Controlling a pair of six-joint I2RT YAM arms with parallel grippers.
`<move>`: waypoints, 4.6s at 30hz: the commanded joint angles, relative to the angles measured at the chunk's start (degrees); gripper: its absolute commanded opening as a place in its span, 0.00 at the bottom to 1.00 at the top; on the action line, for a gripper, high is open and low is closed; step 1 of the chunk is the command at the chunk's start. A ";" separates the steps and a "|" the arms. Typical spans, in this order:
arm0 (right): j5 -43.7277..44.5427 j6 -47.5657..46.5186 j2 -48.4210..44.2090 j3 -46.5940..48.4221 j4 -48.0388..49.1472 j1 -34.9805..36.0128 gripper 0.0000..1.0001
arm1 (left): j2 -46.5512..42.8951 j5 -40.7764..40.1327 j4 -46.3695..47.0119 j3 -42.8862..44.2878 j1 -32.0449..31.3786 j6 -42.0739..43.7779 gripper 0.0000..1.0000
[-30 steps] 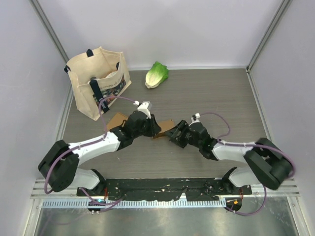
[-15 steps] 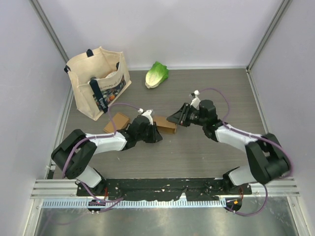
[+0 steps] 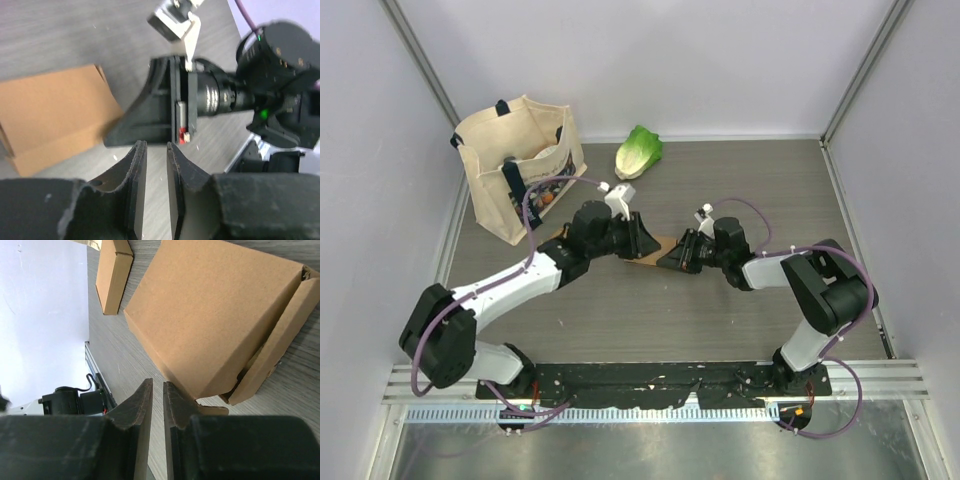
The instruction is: Fold the paper box
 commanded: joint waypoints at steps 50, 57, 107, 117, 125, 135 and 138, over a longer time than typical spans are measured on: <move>6.84 -16.27 4.43 13.68 -19.30 -4.91 0.29 | 17.33 -1.49 2.51 1.32 12.87 -3.33 0.51; 4.72 -14.51 6.44 12.45 -16.75 -5.00 0.29 | 19.28 1.78 6.65 0.18 12.17 -5.18 0.40; 51.91 -65.30 -27.74 11.31 -35.12 34.98 0.73 | 3.38 23.22 -2.67 -13.96 22.97 -43.30 0.25; 53.51 -70.15 -18.96 16.13 -34.50 44.22 0.73 | -6.99 27.71 1.02 -22.49 23.77 -53.25 0.25; 64.18 -71.53 -13.95 15.35 -26.87 47.29 0.70 | -13.06 26.83 -0.47 -24.78 23.86 -57.21 0.25; 77.41 -74.90 -13.40 11.74 -16.66 48.44 0.45 | -16.93 26.39 -2.84 -25.22 23.86 -56.08 0.41; 75.39 -72.27 -14.99 12.71 -22.00 48.35 0.34 | -17.46 22.89 -9.85 -22.59 23.86 -46.78 0.58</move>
